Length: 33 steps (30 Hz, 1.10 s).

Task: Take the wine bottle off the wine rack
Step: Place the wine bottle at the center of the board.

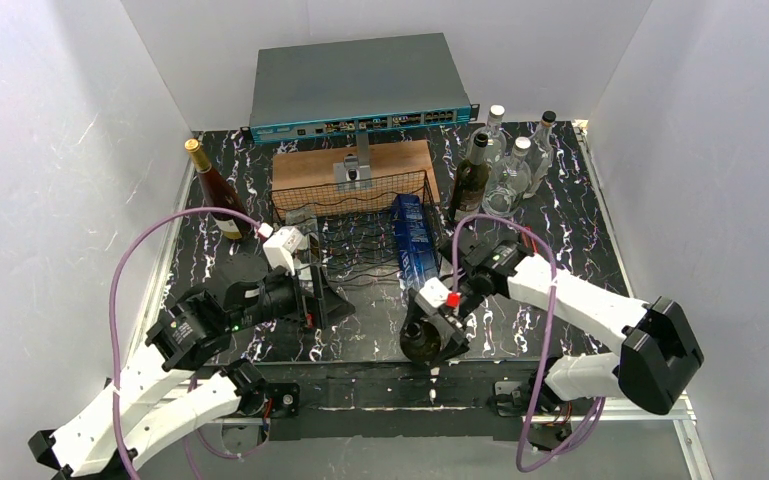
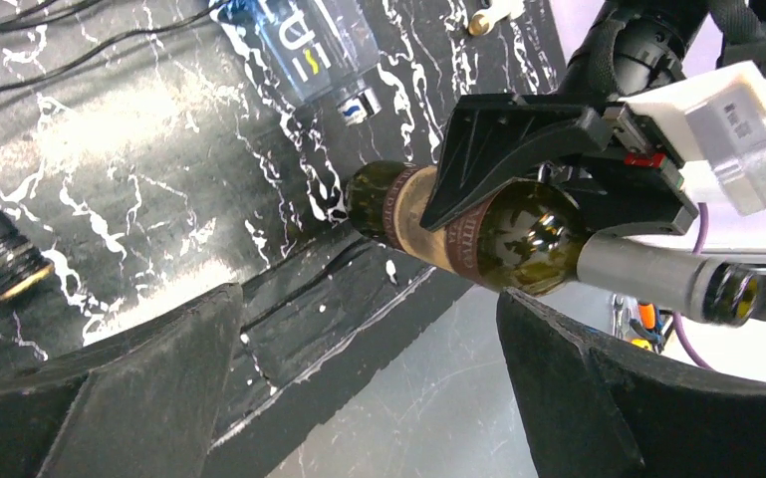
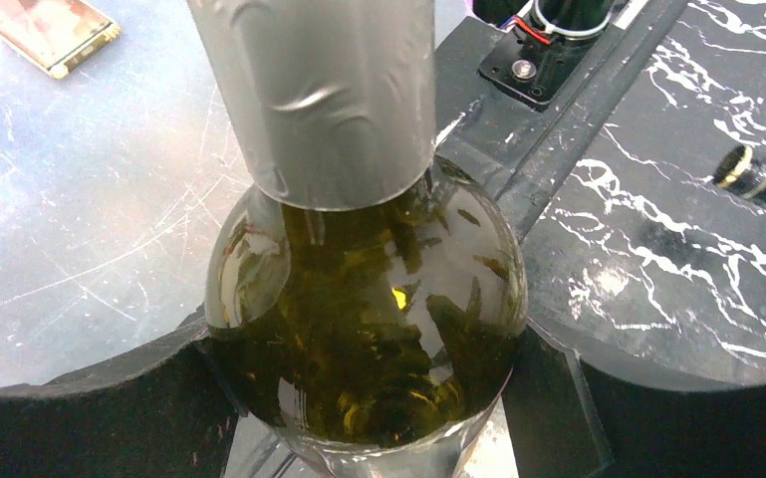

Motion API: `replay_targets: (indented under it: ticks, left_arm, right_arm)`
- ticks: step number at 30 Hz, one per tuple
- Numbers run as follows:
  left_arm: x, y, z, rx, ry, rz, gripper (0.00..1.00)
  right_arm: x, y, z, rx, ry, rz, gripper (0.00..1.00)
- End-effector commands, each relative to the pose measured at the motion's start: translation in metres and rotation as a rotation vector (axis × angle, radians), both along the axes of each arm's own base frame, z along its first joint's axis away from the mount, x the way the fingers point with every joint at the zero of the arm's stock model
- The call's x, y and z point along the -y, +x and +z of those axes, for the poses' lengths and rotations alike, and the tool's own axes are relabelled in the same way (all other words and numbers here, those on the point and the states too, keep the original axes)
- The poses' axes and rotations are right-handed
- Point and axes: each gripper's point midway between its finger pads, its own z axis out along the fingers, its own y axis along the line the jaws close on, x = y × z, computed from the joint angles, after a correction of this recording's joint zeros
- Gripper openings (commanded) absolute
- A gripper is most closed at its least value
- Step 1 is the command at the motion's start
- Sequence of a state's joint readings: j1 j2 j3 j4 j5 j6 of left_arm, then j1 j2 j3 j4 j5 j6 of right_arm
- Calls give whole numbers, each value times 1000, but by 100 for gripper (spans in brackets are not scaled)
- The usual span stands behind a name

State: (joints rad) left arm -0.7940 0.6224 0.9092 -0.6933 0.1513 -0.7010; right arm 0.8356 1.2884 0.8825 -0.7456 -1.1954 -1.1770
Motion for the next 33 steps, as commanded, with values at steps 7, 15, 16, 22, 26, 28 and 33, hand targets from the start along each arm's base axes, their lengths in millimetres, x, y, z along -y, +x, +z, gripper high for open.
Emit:
replay_targets:
  ticks: [7,15,16,22,26,28,33]
  left_arm:
    - [14,14,2,101,-93,-11,98]
    - [16,22,2,93,-115,40,98]
    - [16,24,1,87,-125,59,98]
    - [31,29,3,133,-228,30,98]
    - [35,32,-4,157,-229,19,98]
    - [36,34,-6,169,-225,13,98]
    - [36,37,-8,203,-219,10,98]
  right_arm:
    - [38,25,62,-1,181,-156,28]
    - [58,61,72,12,188,-353,27]
    - [60,66,73,11,189,-375,27]
    - [78,106,82,-3,207,-538,28]
    - [93,135,85,-11,219,-640,28]
    - [106,154,85,-6,229,-707,28]
    - [126,187,84,15,243,-791,29]
